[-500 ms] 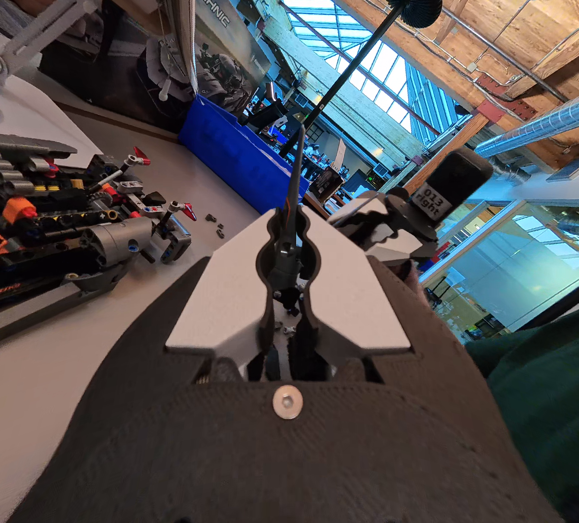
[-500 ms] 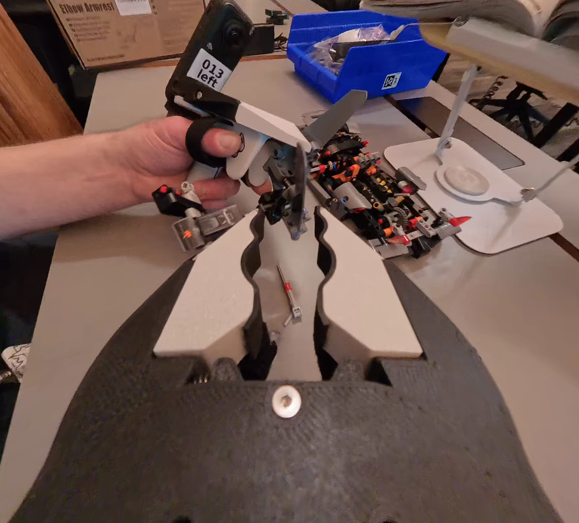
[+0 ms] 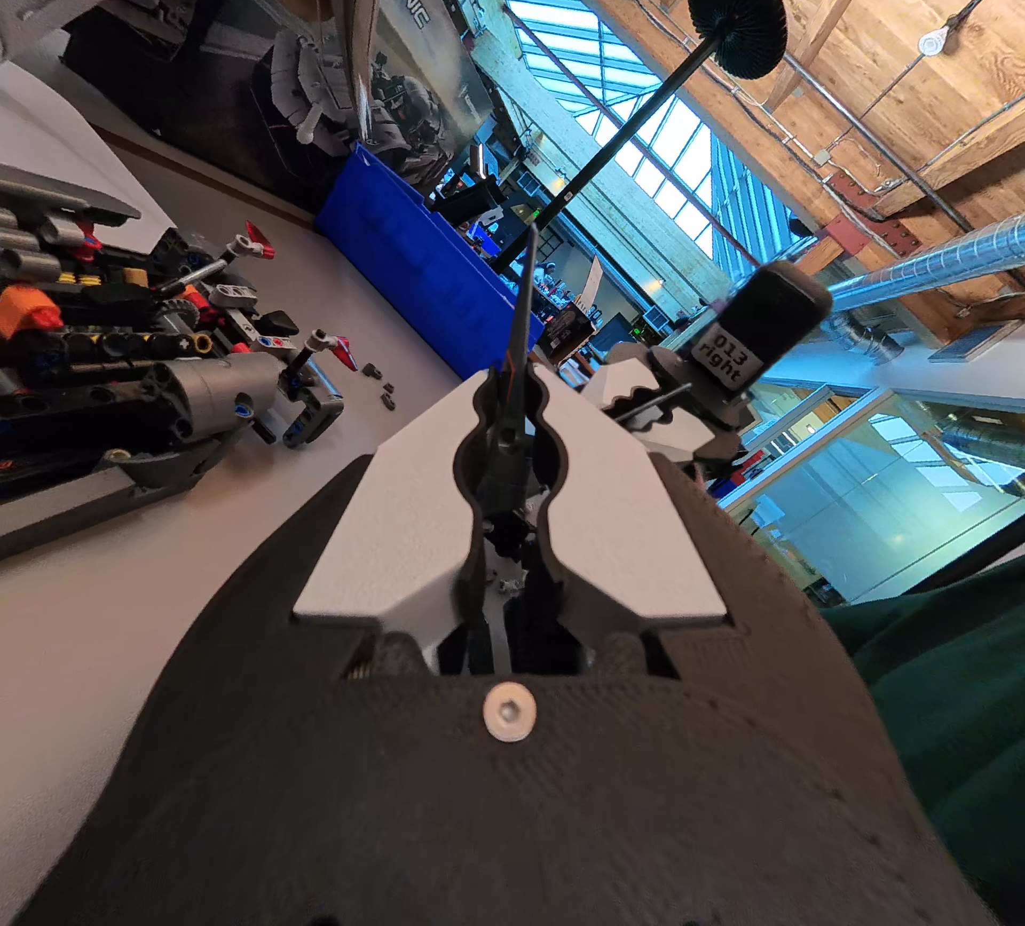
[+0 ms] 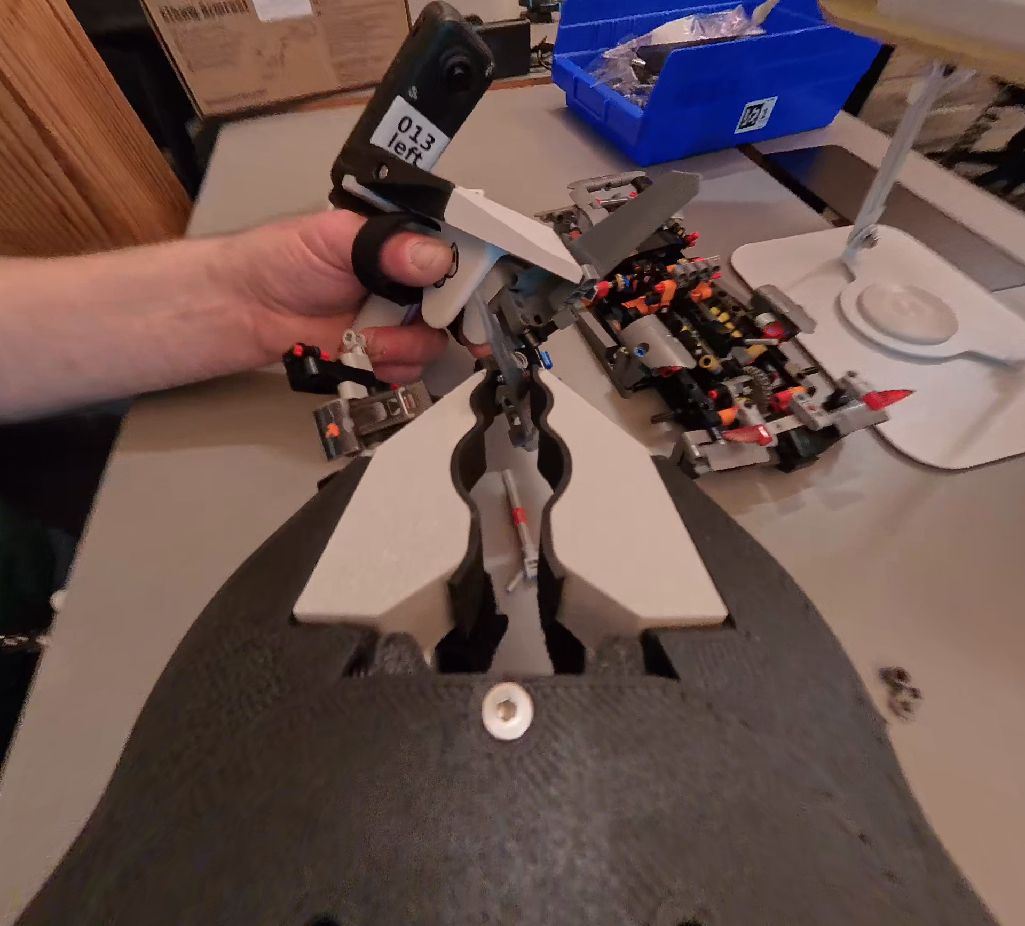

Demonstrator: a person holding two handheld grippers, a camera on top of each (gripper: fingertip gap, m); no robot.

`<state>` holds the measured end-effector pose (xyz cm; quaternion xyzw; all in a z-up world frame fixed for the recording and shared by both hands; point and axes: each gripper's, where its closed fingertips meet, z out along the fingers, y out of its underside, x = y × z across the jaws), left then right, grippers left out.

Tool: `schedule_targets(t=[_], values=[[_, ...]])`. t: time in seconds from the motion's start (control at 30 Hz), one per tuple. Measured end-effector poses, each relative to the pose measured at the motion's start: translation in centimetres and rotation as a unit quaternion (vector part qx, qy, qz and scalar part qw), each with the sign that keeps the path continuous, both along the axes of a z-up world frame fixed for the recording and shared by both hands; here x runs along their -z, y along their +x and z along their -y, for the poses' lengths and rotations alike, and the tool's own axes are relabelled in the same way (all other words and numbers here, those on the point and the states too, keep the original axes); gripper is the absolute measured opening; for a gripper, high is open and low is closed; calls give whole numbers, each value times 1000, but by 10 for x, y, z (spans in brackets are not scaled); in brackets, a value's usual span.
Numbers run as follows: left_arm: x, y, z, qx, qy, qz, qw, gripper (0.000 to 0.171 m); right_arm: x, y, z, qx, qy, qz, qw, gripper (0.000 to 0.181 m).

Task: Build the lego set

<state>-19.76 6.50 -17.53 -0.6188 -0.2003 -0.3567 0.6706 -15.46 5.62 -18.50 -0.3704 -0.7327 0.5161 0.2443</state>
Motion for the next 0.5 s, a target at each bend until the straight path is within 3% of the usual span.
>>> schedule_targets(t=[0.33, 0.4, 0.5], values=[[-3, -3, 3, 6, 17, -5, 1000, 6, 10, 15, 23, -14, 272, -98, 957, 11], [-3, -2, 5, 12, 15, -10, 1000, 6, 17, 22, 33, -44, 265, -81, 960, 23], [-8, -2, 12, 19, 27, -14, 999, 6, -2, 37, 48, -96, 144, -70, 982, 26]])
